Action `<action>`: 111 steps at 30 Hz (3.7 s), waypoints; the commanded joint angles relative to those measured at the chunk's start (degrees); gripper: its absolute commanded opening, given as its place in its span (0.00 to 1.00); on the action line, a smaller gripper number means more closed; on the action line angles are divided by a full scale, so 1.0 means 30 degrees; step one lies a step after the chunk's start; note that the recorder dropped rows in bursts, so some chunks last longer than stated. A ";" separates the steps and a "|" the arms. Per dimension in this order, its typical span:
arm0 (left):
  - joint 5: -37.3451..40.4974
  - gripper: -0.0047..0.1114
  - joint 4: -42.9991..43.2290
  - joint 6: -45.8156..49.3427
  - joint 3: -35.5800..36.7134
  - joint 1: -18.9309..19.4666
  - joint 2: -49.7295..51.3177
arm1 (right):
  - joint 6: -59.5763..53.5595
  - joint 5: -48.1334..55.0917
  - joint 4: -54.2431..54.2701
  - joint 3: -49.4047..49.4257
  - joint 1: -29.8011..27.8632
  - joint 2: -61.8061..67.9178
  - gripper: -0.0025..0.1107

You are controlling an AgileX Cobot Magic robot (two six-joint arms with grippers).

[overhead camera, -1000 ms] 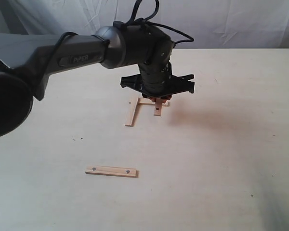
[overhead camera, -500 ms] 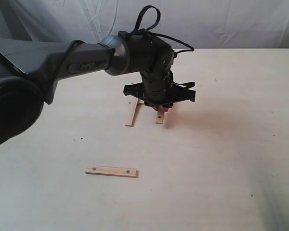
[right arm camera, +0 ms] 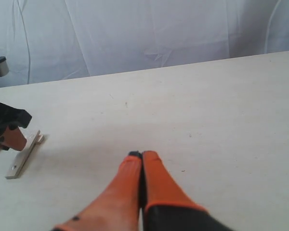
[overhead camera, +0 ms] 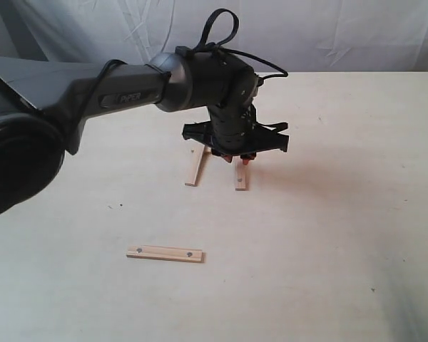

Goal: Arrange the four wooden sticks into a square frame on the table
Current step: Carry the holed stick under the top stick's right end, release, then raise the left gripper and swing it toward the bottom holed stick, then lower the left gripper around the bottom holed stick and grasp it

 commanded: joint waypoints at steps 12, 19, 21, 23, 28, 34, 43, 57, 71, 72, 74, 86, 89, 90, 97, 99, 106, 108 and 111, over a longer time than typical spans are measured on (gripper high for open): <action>0.2574 0.04 0.1166 0.5225 -0.0048 0.0038 -0.2153 | -0.0012 -0.0125 -0.0024 0.0045 -0.0122 -0.0119 0.01; 0.4008 0.04 0.2107 0.6989 -0.0048 0.0116 -0.2968 | -0.0012 -0.0125 -0.0024 0.0045 -0.0122 -0.0119 0.01; 0.4309 0.04 0.2078 0.7487 -0.0048 0.0116 -0.3233 | -0.0012 -0.0125 -0.0024 0.0045 -0.0122 -0.0119 0.01; 0.4328 0.04 0.2078 0.8017 0.0179 0.0116 -0.3636 | -0.0012 -0.0125 -0.0024 0.0045 -0.0122 -0.0119 0.01; 0.3395 0.04 0.1418 1.0471 0.2260 0.0321 -0.5092 | -0.0012 -0.0125 -0.0024 0.0045 -0.0122 -0.0119 0.01; 0.0269 0.04 -0.2139 1.5116 0.6571 0.1420 -0.7555 | -0.0012 -0.0125 -0.0024 0.0045 -0.0122 -0.0119 0.01; -0.1161 0.04 -0.3125 2.1746 1.2182 0.2412 -1.0175 | -0.0012 -0.0125 -0.0024 0.0045 -0.0122 -0.0119 0.01; -0.2791 0.04 -1.0984 3.3810 1.6995 0.2332 -1.1285 | -0.0012 -0.0125 -0.0024 0.0045 -0.0122 -0.0119 0.01; -0.3248 0.04 -0.8468 3.4601 1.7139 0.2332 -1.2011 | -0.0012 -0.0125 -0.0024 0.0045 -0.0122 -0.0119 0.01; -0.3035 0.04 -0.8516 3.4601 1.7139 0.2332 -1.2111 | -0.0012 -0.0125 -0.0024 0.0045 -0.0122 -0.0119 0.01; -0.2356 0.04 -0.8798 3.4693 1.7149 0.2288 -1.2399 | -0.0012 -0.0125 -0.0024 0.0045 -0.0122 -0.0119 0.01; -0.3548 0.04 -0.7191 3.4735 1.9838 0.1424 -1.6092 | -0.0012 -0.0125 -0.0024 0.0045 -0.0122 -0.0119 0.01; -0.3853 0.04 -0.7576 3.4735 2.0159 0.1384 -1.6092 | -0.0012 -0.0125 -0.0024 0.0045 -0.0122 -0.0119 0.01; -0.3853 0.04 -0.7825 3.4735 2.0159 0.1384 -1.6092 | -0.0012 -0.0125 -0.0024 0.0045 -0.0122 -0.0119 0.01; -0.3743 0.04 -0.8670 3.6405 2.0159 0.1384 -1.6092 | -0.0012 -0.0125 -0.0024 0.0045 -0.0122 -0.0119 0.01; -0.3256 0.04 -0.9849 3.6405 2.0159 0.1384 -1.5921 | -0.0012 -0.0125 -0.0024 0.0045 -0.0122 -0.0119 0.01; -0.2801 0.04 -1.0149 3.6616 1.9603 0.1384 -1.3873 | -0.0012 -0.0125 -0.0024 0.0045 -0.0122 -0.0119 0.01; -0.2991 0.04 -0.9992 3.6753 1.9069 0.1384 -1.3141 | -0.0012 -0.0125 -0.0024 0.0045 -0.0122 -0.0119 0.01; -0.4207 0.04 -0.9269 3.6783 1.8830 0.1384 -1.2488 | -0.0012 -0.0125 -0.0024 0.0045 -0.0122 -0.0119 0.01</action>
